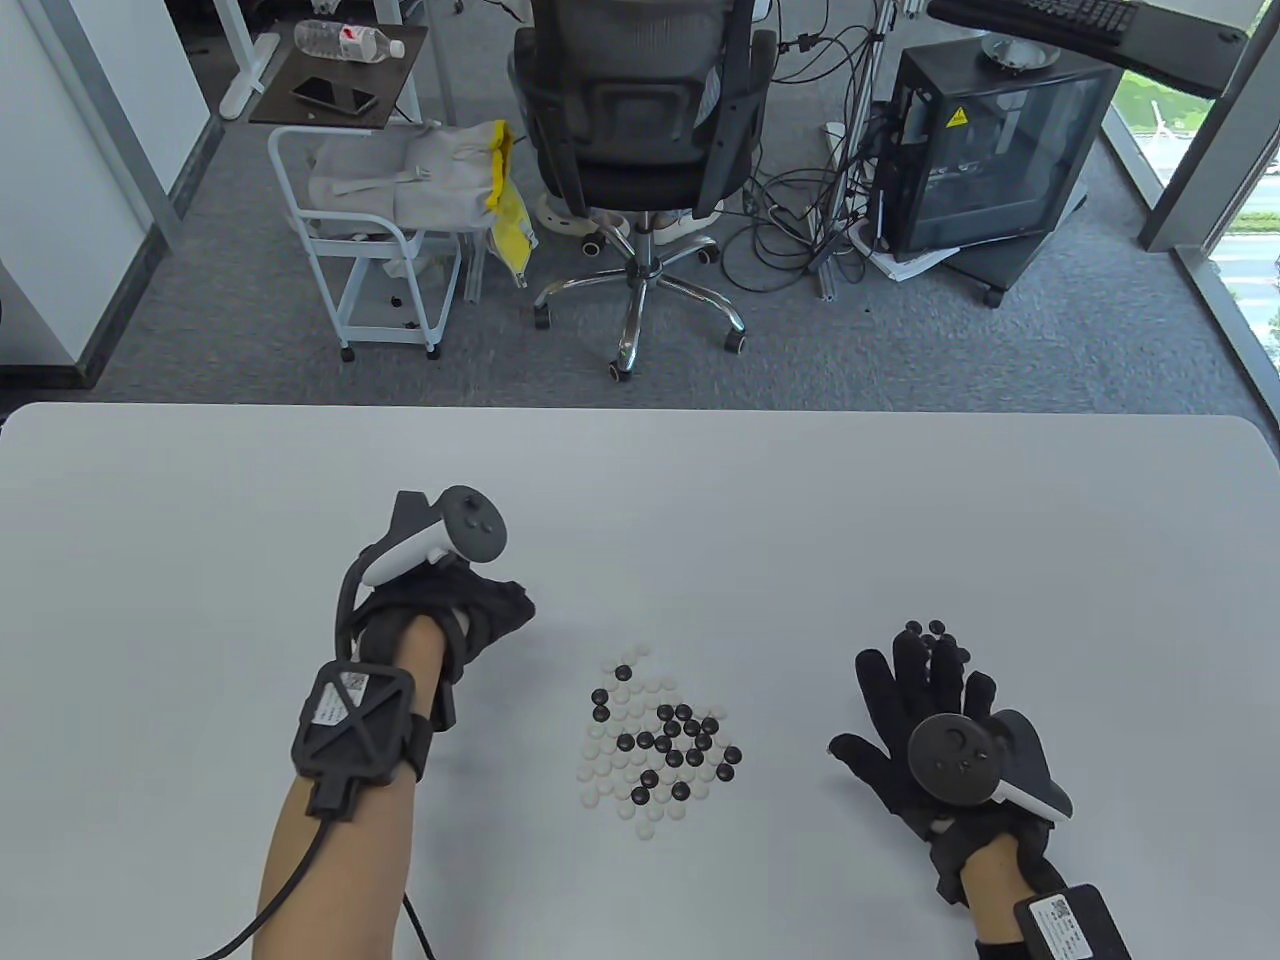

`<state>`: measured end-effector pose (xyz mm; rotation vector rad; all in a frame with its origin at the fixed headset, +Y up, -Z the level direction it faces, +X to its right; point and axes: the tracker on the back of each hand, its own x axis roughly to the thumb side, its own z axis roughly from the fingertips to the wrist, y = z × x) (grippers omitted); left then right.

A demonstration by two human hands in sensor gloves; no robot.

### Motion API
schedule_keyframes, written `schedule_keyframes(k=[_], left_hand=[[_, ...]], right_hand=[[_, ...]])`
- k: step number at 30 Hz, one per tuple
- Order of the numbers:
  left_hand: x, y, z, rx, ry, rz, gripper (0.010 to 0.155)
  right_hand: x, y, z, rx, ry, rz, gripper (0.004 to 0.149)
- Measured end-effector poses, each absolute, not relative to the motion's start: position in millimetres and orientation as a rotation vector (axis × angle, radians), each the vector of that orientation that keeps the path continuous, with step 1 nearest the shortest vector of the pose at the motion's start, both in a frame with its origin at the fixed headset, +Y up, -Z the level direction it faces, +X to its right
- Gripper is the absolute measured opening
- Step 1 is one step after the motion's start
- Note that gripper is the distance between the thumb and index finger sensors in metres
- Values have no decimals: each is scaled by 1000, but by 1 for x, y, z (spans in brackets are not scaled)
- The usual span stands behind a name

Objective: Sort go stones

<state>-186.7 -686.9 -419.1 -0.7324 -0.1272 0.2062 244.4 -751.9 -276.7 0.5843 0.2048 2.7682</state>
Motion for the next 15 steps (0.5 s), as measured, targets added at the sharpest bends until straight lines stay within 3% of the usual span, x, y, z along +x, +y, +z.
schedule_keyframes(k=[6,15], left_hand=[[-130,-723,-433,-800,-289,306,54],[-89,-773,-437,-865,-316,202,60]], right_hand=[[243,-757,-279,595,237,2749,83],[238,-758,-278,623,248,2755,83]])
